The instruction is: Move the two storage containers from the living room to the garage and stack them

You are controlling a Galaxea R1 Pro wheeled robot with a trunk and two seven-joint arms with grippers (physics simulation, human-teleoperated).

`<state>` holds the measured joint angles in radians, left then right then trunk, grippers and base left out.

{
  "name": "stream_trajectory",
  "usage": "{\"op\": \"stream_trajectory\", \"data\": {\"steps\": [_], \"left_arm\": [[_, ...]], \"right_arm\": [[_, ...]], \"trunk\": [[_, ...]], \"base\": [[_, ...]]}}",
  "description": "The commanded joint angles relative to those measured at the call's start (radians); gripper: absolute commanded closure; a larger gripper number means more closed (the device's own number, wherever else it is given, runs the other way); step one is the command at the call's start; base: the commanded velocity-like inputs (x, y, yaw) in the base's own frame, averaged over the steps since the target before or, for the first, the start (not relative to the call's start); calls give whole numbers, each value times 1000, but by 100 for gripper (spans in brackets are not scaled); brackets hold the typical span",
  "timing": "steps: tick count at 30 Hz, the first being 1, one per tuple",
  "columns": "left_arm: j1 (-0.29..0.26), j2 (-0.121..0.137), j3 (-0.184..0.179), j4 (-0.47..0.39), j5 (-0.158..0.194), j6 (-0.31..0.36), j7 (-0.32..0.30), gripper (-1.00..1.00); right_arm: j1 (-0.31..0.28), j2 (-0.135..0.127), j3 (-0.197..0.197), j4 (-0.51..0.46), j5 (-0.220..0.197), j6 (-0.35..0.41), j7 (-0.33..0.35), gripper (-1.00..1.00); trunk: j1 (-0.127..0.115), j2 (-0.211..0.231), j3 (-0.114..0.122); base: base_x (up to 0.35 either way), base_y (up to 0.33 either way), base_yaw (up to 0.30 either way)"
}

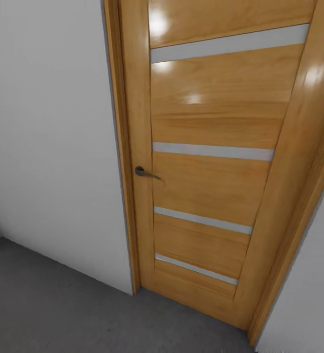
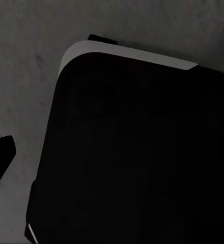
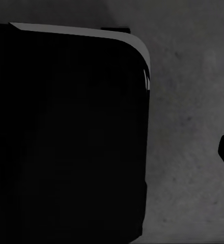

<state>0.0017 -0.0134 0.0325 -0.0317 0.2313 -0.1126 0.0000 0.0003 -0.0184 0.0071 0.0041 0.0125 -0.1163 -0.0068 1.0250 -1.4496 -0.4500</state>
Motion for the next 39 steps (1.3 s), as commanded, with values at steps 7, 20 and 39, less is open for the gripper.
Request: {"op": "stream_trajectory", "data": {"steps": [7,20,39], "left_arm": [[0,0,3,0,4,-2,7,-100],[0,-1,3,0,5,-2,8,-100],[0,-1,3,0,3,-1,0,-100]], "right_arm": [[0,0,1,0,0,-2,12,-100],[0,1,1,0,-6,2,5,-100],[0,0,1,0,-4,2,-1,-100]], "trunk": [[0,0,-1],[0,0,-1],[0,0,-1]], "base": [[0,0,-295],[39,0,-240],[291,186,-4]]}}
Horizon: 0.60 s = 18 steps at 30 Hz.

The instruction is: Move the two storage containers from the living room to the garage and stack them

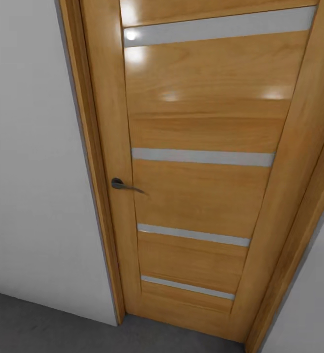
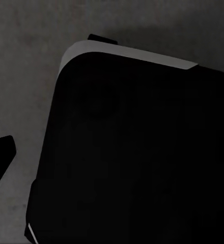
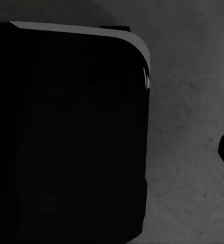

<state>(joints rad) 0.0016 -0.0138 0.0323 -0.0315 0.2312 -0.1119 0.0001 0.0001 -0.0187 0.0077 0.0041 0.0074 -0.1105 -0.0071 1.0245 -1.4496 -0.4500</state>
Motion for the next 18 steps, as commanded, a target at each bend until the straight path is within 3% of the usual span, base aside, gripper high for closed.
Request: {"op": "stream_trajectory", "data": {"steps": [1,8,18], "left_arm": [[0,-1,3,-1,3,-2,0,-100],[0,-1,3,-1,3,-3,0,-100],[0,-2,3,-1,3,-3,1,-100]], "right_arm": [[0,0,1,0,1,-5,-1,-100],[0,-2,-4,0,-3,-13,-1,-100],[0,0,-5,0,3,-12,-1,-100]], "trunk": [[1,0,-1],[1,0,-1],[1,0,-1]], "base": [[241,266,0],[156,235,-18],[11,19,-253]]}}
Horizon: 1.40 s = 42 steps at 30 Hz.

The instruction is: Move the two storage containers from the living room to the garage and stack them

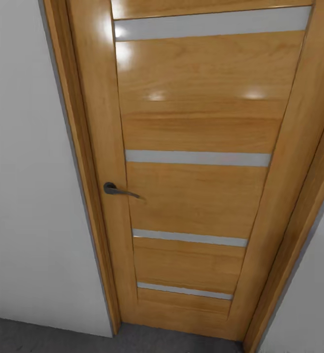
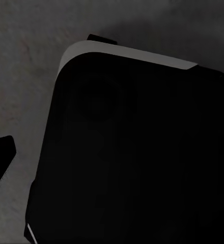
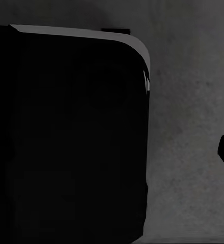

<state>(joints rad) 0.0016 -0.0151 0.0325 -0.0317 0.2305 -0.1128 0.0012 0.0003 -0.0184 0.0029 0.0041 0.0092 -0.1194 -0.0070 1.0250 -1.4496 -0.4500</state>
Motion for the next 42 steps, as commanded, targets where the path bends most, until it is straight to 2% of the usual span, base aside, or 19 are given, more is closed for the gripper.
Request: {"op": "stream_trajectory", "data": {"steps": [1,14,27,35,42], "left_arm": [[0,0,3,0,3,-3,0,-100],[0,0,4,0,4,-2,2,-100],[0,0,4,0,4,-3,5,-100],[0,0,4,0,4,-2,5,-100],[0,0,4,0,4,-4,6,-100]], "right_arm": [[0,0,0,0,1,-3,-1,-100],[0,0,1,0,2,-3,-1,-100],[0,0,6,0,0,5,0,-100],[0,-1,5,0,1,3,-1,-100],[0,0,5,0,1,3,-1,-100]], "trunk": [[0,0,-1],[0,0,-1],[0,0,-1],[0,0,-1],[0,0,-1]], "base": [[0,1,-285],[0,0,-265],[0,5,-10],[0,206,0],[0,50,0]]}}
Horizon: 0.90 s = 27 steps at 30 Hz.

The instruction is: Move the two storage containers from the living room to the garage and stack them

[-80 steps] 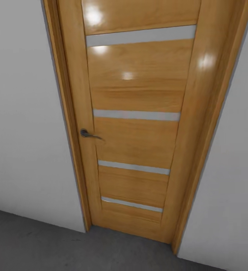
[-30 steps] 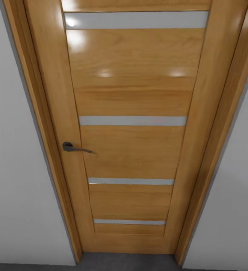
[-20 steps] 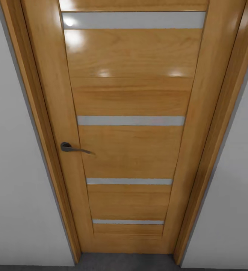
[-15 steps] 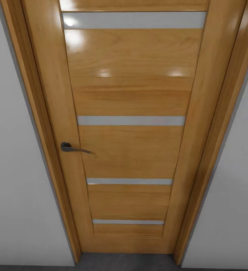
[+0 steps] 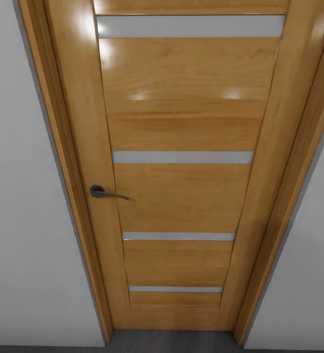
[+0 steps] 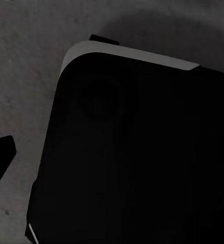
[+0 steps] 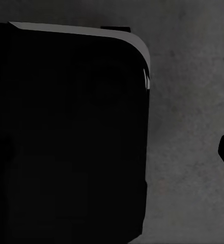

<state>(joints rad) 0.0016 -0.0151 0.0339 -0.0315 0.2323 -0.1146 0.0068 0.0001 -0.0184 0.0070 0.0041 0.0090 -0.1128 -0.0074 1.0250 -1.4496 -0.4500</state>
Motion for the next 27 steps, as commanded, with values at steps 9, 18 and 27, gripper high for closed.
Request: {"op": "stream_trajectory", "data": {"steps": [9,18,27], "left_arm": [[0,0,1,-1,2,-1,1,-100],[0,1,1,-1,4,0,2,-100],[0,1,2,-1,4,-1,2,-100]], "right_arm": [[0,0,1,0,0,-4,0,-100],[0,1,1,0,0,0,0,-100],[0,-1,1,0,-1,1,1,-100]], "trunk": [[0,0,-1],[0,0,-1],[0,0,-1]], "base": [[196,-83,0],[158,-102,0],[5,-3,62]]}}
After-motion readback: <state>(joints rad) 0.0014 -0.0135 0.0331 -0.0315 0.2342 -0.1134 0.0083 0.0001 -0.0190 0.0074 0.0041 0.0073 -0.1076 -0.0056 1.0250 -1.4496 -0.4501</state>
